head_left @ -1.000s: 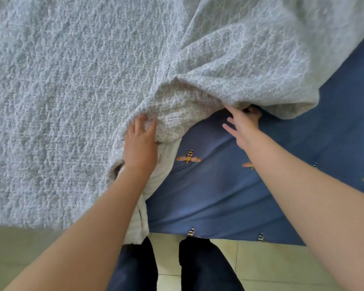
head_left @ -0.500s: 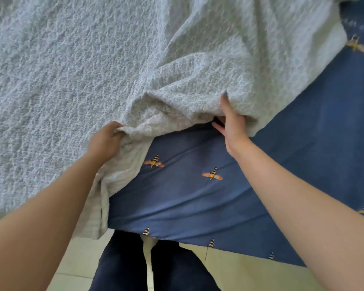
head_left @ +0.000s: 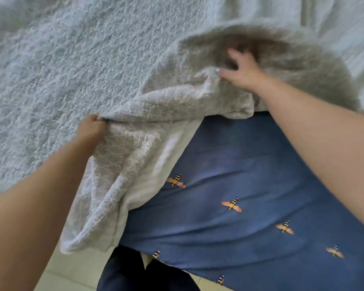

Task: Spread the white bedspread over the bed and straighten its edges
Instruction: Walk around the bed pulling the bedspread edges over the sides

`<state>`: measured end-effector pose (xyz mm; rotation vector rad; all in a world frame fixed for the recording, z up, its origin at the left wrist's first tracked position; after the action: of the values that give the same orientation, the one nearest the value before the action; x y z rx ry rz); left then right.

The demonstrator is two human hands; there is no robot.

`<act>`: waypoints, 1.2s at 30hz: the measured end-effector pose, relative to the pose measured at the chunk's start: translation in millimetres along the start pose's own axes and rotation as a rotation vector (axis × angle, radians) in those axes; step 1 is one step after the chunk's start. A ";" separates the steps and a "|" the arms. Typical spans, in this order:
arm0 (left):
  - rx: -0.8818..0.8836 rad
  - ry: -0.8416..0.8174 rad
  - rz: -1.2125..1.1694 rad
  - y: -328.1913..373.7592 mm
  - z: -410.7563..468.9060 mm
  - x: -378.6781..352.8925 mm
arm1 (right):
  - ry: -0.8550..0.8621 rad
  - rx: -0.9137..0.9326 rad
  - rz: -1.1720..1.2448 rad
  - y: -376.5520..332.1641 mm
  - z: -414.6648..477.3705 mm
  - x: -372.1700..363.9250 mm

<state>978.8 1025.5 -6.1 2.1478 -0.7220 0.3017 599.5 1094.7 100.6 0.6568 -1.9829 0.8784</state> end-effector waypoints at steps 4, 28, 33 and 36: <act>-0.053 0.171 0.252 -9.9 3.8 8.7 | 0.012 0.002 -0.161 -11.0 -6.1 -56.4; -0.560 -0.168 0.606 -8.4 -58.6 -87.6 | 0.358 -1.159 1.212 76.5 -99.0 -156.0; -0.438 -0.393 0.639 -28.4 -102.5 -113.0 | 0.051 -0.822 1.661 86.0 -109.5 -169.4; -0.382 -0.531 0.700 -45.9 -145.2 -136.8 | 0.098 -0.876 1.521 117.8 -125.7 -162.7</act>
<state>900.4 1214.6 -5.2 1.5516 -1.6883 -0.0631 658.5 1284.4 -28.5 -1.5280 -2.2635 0.6067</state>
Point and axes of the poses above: each hand's wrist, its own z-axis towards the middle knuckle, its own x-axis out of the back of the hand, y = z × x, the point moved 4 cm from there along z, towards the middle knuckle, and after that the axes turned 6 degrees about -z, right-handed, at the moved point
